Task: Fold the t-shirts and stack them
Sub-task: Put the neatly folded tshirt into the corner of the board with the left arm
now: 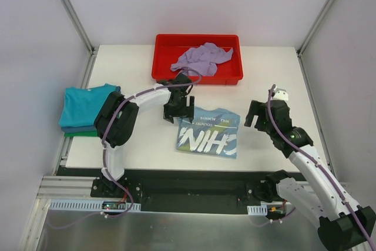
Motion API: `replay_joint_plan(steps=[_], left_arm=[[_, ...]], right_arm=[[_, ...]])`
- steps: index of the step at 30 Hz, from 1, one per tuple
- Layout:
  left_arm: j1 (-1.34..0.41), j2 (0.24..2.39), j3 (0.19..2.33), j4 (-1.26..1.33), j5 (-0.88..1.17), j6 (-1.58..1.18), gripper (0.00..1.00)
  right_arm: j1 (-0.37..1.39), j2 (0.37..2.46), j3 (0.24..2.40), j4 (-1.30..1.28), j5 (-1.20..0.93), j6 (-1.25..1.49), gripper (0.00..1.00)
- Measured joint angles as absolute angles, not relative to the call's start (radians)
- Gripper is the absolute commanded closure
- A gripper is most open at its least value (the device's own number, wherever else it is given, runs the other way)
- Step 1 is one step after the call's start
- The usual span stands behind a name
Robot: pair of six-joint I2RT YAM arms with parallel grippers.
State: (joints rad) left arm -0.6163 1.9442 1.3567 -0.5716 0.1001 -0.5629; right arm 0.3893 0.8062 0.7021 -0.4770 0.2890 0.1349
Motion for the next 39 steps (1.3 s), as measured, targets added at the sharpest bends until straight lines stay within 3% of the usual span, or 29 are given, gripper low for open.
replay_joint_plan(steps=[6,14,17,19,28,39], left_arm=[[-0.63,2.006,1.436,-0.584,0.098,-0.556,0.28],[-0.66,2.041,1.475,-0.599,0.086,-0.54,0.55],[-0.681,2.059,1.496,-0.606,0.074,-0.541,0.78],[-0.691,2.074,1.514,-0.604,0.075,-0.543,1.0],[-0.715,2.067,1.525,-0.607,0.0,-0.488,1.0],[-0.697,1.808,1.312,-0.607,-0.47,-0.127,1.0]], right_arm=[[0.388,0.798,0.689,-0.477,0.312,0.13,0.04],[0.385,0.802,0.665,-0.485,0.339,0.127,0.04],[0.382,0.809,0.661,-0.485,0.357,0.12,0.04],[0.379,0.813,0.657,-0.485,0.364,0.115,0.04],[0.366,0.856,0.656,-0.474,0.396,0.068,0.04],[0.353,0.936,0.656,-0.416,0.416,-0.015,0.04]])
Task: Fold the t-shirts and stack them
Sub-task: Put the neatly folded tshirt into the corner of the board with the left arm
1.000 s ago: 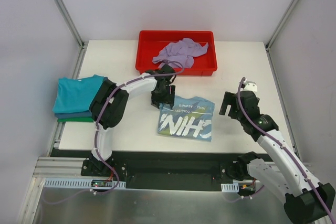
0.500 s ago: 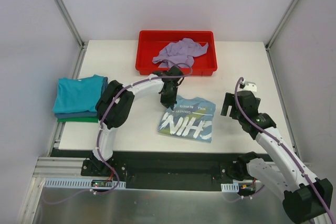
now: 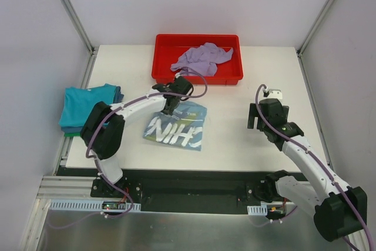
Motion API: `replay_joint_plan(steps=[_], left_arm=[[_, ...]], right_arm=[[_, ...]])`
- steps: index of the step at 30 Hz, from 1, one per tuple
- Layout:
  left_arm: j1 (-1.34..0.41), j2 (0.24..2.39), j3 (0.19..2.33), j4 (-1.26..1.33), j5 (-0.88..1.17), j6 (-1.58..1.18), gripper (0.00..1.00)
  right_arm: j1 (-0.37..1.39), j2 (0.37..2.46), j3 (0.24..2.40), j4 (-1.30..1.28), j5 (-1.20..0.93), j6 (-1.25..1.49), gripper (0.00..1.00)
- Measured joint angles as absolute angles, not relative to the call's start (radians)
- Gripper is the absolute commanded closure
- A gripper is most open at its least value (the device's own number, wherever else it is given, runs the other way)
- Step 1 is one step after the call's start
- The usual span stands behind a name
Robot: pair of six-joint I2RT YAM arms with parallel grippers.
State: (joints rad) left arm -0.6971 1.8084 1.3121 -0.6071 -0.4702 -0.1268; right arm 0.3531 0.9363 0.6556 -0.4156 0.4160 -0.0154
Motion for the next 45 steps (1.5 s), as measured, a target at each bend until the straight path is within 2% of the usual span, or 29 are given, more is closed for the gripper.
replay_joint_plan(steps=[4,8,17,24,45], left_arm=[[-0.637,1.688,1.244,-0.606,-0.605,0.024,1.0],[-0.509,1.611,1.231,-0.6,-0.614,0.163,1.0],[-0.285,1.369,1.188,-0.58,-0.522,0.503,1.0],[-0.129,1.335,1.217,-0.581,-0.468,0.63,1.0],[-0.11,1.256,1.443,-0.616,-0.456,0.809,1.0]], right_arm=[[0.346,0.953,0.656,-0.411,0.415,-0.02,0.04],[0.341,0.962,0.656,-0.404,0.415,-0.021,0.04],[0.322,0.981,0.656,-0.396,0.409,-0.032,0.04],[0.317,0.982,0.656,-0.385,0.405,-0.039,0.04],[0.296,1.026,0.655,-0.378,0.403,-0.036,0.04]])
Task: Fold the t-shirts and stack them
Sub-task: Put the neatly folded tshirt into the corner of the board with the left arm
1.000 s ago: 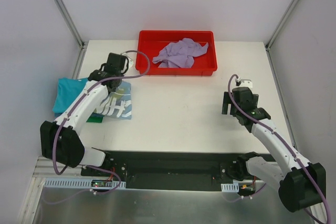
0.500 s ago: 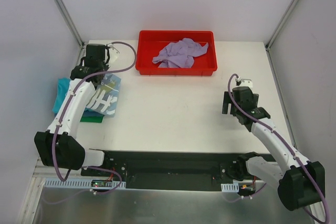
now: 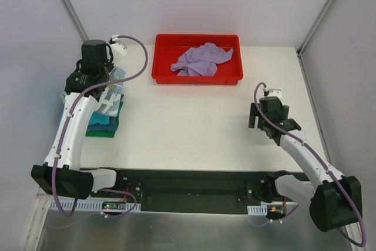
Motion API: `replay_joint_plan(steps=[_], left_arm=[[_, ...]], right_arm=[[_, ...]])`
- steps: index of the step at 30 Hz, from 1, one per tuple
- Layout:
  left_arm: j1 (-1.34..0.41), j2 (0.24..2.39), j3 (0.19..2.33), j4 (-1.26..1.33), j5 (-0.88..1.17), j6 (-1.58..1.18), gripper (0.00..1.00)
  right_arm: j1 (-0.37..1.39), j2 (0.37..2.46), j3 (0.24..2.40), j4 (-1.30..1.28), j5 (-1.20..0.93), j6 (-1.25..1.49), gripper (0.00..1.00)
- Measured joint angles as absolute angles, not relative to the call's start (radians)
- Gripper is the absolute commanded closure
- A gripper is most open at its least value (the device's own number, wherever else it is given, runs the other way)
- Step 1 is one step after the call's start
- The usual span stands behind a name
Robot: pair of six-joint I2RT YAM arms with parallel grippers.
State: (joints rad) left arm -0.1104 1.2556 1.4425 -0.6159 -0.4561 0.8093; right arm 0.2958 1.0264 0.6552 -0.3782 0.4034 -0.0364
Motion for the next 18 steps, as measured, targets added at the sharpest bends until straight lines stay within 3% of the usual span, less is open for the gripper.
replay_joint_plan(steps=[10,18], left_arm=[[-0.094,1.256,1.479,-0.694,-0.442,0.811,1.0],[0.041,1.297,1.438,-0.689,-0.355,0.839,1.0]], right_arm=[[0.292,1.063,0.655,-0.395,0.405,-0.036,0.04],[0.291,1.063,0.658,-0.415,0.424,-0.038,0.04]])
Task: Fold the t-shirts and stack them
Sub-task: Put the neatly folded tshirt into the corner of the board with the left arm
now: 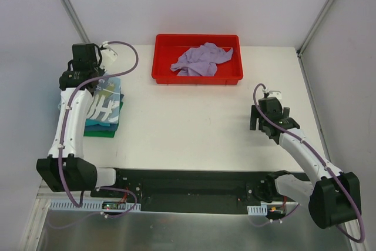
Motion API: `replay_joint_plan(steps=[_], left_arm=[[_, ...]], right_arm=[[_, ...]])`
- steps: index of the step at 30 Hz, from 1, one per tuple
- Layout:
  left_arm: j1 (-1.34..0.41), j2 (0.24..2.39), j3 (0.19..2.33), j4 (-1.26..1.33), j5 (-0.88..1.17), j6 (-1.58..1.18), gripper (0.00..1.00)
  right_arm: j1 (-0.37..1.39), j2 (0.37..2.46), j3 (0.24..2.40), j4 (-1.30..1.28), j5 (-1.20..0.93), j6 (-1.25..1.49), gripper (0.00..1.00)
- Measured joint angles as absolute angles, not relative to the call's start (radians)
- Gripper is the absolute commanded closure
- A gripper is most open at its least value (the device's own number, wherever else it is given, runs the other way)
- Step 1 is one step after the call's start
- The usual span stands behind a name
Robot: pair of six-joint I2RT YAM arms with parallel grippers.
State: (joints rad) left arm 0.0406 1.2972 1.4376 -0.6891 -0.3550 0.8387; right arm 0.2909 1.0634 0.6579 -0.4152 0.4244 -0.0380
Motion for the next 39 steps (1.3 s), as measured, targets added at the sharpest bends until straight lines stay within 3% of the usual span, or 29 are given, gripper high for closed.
replay_joint_plan(steps=[24,25,26,27,29,39], left_arm=[[0.393,1.582,1.419,-0.508,-0.087,0.981,1.0],[0.393,1.6,1.421,-0.503,-0.081,0.981,0.88],[0.392,1.618,1.423,-0.5,-0.077,0.98,0.64],[0.392,1.634,1.426,-0.497,-0.076,0.978,0.32],[0.392,1.66,1.433,-0.49,-0.081,0.979,0.03],[0.394,1.644,1.557,-0.464,-0.044,0.794,0.01]], right_arm=[[0.281,1.107,0.846,-0.659,0.543,-0.016,0.04],[0.281,1.113,0.855,-0.672,0.544,-0.015,0.04],[0.281,1.121,0.869,-0.688,0.546,-0.015,0.04],[0.281,1.127,0.878,-0.698,0.548,-0.014,0.04],[0.281,1.138,0.898,-0.718,0.555,-0.013,0.04],[0.28,1.136,0.917,-0.746,0.574,0.016,0.04]])
